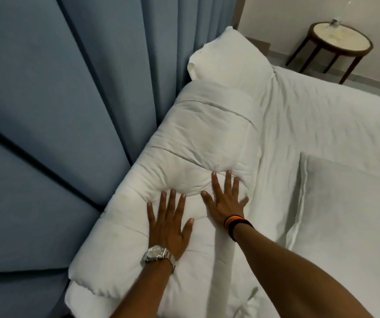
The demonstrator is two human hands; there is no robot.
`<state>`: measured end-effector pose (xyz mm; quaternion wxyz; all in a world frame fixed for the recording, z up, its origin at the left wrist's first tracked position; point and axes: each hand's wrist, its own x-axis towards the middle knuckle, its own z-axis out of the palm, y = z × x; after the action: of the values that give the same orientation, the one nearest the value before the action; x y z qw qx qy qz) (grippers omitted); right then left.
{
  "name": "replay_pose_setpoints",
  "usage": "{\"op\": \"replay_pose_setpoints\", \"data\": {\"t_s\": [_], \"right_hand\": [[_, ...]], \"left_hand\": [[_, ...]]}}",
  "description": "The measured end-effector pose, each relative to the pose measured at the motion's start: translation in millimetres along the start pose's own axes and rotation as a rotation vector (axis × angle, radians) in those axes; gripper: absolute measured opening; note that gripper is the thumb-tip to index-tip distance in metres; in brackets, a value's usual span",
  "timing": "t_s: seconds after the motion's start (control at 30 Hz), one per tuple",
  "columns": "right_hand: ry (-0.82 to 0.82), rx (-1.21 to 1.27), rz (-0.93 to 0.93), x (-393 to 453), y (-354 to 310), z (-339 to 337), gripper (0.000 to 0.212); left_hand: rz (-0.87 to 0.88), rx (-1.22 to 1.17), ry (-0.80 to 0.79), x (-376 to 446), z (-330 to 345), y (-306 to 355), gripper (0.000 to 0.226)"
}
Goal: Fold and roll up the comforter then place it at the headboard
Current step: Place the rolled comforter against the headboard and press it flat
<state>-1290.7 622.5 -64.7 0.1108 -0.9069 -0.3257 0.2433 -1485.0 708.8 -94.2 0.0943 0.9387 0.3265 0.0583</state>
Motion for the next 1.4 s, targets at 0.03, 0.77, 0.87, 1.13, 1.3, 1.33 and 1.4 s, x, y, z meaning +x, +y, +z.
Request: {"op": "replay_pose_setpoints", "data": {"t_s": [0.03, 0.77, 0.87, 1.13, 1.3, 1.33, 1.4], "right_hand": [[0.018, 0.008, -0.029, -7, 6, -7, 0.077], [0.337, 0.840, 0.795, -300, 452, -83, 0.120], [0.344, 0.999, 0.713, -303, 471, -77, 0.124], [0.702, 1.207, 0.456, -298, 435, -122, 0.099], [0.785, 1.237, 0.301, -294, 372, -185, 0.095], [0.782, 1.235, 0.261, -291, 352, -193, 0.095], [0.779, 1.234, 0.176, -284, 302, -207, 0.097]], "left_hand": [[-0.004, 0.000, -0.007, 0, -5, 2, 0.074], [-0.287, -0.642, -0.669, -75, 46, 369, 0.109], [-0.402, -0.717, -0.716, -68, 51, 375, 0.126], [-0.250, -0.984, -0.205, -47, -37, 432, 0.071], [-0.067, -0.955, 0.035, -11, -147, 421, 0.061], [-0.056, -0.945, 0.081, -8, -168, 407, 0.059], [-0.053, -0.889, 0.169, -4, -209, 367, 0.058]]}}
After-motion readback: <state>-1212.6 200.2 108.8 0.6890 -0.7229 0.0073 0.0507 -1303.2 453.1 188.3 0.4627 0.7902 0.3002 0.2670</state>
